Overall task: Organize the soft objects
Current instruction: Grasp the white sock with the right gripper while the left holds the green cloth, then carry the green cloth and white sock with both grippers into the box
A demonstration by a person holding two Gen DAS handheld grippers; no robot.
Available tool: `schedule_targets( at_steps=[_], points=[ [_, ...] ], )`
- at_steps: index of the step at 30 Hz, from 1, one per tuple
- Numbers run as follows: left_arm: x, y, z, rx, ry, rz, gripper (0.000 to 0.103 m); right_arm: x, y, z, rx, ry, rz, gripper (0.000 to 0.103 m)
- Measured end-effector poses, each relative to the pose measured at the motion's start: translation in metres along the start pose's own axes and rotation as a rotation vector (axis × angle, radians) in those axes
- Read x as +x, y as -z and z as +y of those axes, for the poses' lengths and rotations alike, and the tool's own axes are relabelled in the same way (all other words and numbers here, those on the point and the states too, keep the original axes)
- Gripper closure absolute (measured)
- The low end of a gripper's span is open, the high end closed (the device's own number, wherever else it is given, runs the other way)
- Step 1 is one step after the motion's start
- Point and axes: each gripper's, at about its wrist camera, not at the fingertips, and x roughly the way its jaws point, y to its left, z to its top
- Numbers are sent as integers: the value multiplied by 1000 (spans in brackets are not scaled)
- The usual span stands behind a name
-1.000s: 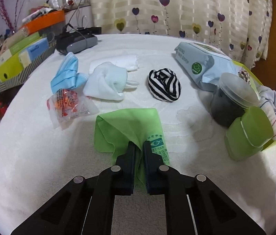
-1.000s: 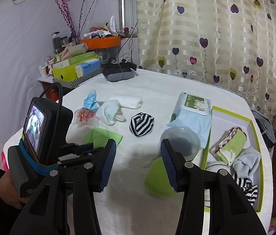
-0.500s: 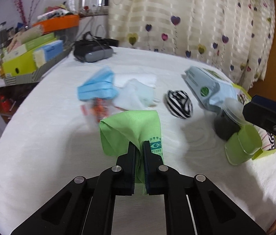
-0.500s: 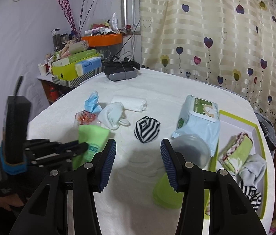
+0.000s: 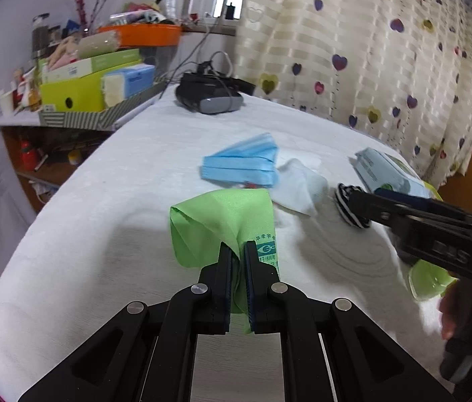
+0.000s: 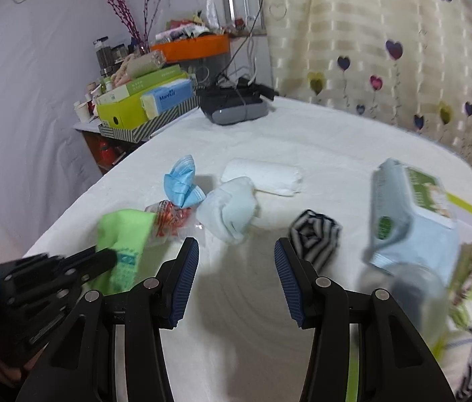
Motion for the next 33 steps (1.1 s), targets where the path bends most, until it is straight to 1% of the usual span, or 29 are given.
schedule_targets(
  at_steps=[5, 10, 13, 15, 16, 17, 20, 26, 33],
  points=[
    [4, -4, 12, -21, 1, -3, 96, 35, -13, -1, 51, -18, 40, 55],
    [7, -7, 17, -26, 2, -3, 96, 55, -20, -5, 86, 4, 52, 55],
    [9, -8, 17, -24, 2, 0, 96, 64, -22, -8, 112, -16, 72, 55],
    [9, -8, 16, -22, 2, 2, 96, 67, -23, -6, 106, -23, 77, 55],
    [9, -8, 15, -21, 3, 3, 96, 66, -22, -4, 86, -22, 71, 56],
    [8, -8, 14, -19, 1, 2, 96, 63, -21, -1, 68, -15, 62, 77],
    [4, -8, 12, -17, -4, -6, 96, 54, -20, 4, 32, 8, 32, 87],
    [-10, -8, 3, -3, -12, -24, 96, 18, -15, 8, 7, 11, -31, 88],
    [-31, -7, -16, 27, -3, -55, 96, -29, -1, 8, 8, -23, -103, 88]
  ],
)
